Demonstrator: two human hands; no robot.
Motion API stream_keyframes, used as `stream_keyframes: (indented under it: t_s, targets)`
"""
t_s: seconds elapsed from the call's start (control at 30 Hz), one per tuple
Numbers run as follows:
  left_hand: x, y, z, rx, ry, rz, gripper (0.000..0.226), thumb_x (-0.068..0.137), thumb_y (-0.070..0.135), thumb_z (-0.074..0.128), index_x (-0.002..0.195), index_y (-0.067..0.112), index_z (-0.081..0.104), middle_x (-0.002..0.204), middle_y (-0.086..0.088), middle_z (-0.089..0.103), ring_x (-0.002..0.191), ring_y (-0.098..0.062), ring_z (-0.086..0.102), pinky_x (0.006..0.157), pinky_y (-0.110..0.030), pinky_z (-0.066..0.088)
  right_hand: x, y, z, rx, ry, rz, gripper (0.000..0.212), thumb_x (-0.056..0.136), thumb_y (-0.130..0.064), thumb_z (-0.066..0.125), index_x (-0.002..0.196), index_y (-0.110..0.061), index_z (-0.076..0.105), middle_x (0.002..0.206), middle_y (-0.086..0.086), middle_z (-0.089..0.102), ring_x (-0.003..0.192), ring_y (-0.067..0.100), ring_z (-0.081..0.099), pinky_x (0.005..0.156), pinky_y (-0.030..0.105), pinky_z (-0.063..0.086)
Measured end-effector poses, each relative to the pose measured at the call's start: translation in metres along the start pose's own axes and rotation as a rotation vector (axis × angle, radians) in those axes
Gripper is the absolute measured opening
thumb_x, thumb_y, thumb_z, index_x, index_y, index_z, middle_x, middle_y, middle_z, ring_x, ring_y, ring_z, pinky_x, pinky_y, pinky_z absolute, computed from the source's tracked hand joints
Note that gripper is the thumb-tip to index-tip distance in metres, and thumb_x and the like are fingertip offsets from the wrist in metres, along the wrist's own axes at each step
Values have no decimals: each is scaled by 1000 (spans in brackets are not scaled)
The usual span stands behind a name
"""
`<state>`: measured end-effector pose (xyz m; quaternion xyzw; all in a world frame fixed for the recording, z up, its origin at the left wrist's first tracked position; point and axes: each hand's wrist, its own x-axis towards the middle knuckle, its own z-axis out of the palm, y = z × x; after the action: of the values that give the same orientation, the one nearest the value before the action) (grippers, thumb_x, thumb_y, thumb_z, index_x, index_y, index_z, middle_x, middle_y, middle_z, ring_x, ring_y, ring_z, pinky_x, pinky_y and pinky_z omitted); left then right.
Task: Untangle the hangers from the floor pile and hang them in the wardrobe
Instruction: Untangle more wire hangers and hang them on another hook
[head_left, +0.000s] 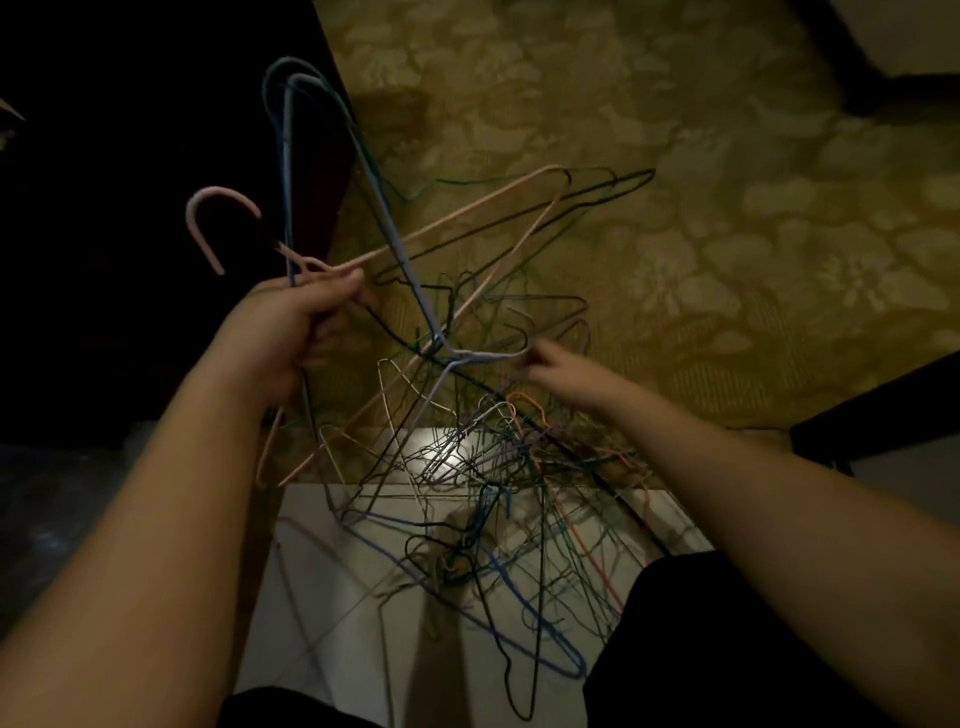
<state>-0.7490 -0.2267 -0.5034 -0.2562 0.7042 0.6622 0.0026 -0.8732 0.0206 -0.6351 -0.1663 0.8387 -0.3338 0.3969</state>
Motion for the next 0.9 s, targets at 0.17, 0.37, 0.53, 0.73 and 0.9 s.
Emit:
stream_keyframes:
  t_s: [0.17, 0.37, 0.53, 0.73, 0.9]
  targets:
    - [-1, 3, 3, -96, -33, -24, 23, 95, 30, 52, 79, 16, 61, 50, 4, 29, 38, -7, 21, 43, -21, 8, -5, -26, 47, -50, -281, -77, 63, 89, -58, 56, 145, -39, 36, 142, -17, 47, 131, 11, 45, 105, 27, 31]
    - [-6, 8, -2, -103, 47, 0, 22, 95, 29, 55, 80, 15, 63, 50, 3, 33, 39, -8, 22, 44, -23, 8, -2, -25, 45, -215, -234, -162, 34, 97, -54, 46, 106, -30, 68, 104, -10, 69, 101, 12, 63, 90, 31, 48]
    - [-9, 5, 2, -1, 211, 76, 14, 93, 23, 61, 84, 14, 65, 52, 3, 41, 41, -9, 30, 44, -21, 16, -9, -41, 24, 155, -70, -290, 28, 99, -41, 50, 87, -26, 70, 88, -3, 74, 88, 16, 70, 90, 36, 54]
    - [-15, 15, 6, -133, 268, 133, 18, 96, 27, 58, 82, 16, 61, 54, 3, 38, 40, -7, 28, 40, -21, 15, -13, -47, 12, 475, -121, -312, 9, 96, -22, 59, 96, -21, 68, 84, -6, 72, 80, 5, 69, 81, 21, 54]
    - [-18, 25, 8, -345, 216, 107, 24, 99, 34, 50, 79, 22, 56, 50, 7, 32, 36, -5, 20, 36, -16, 12, -3, -8, 22, -50, -141, -136, 25, 94, -43, 59, 113, -29, 67, 110, -11, 66, 98, 13, 62, 88, 28, 47]
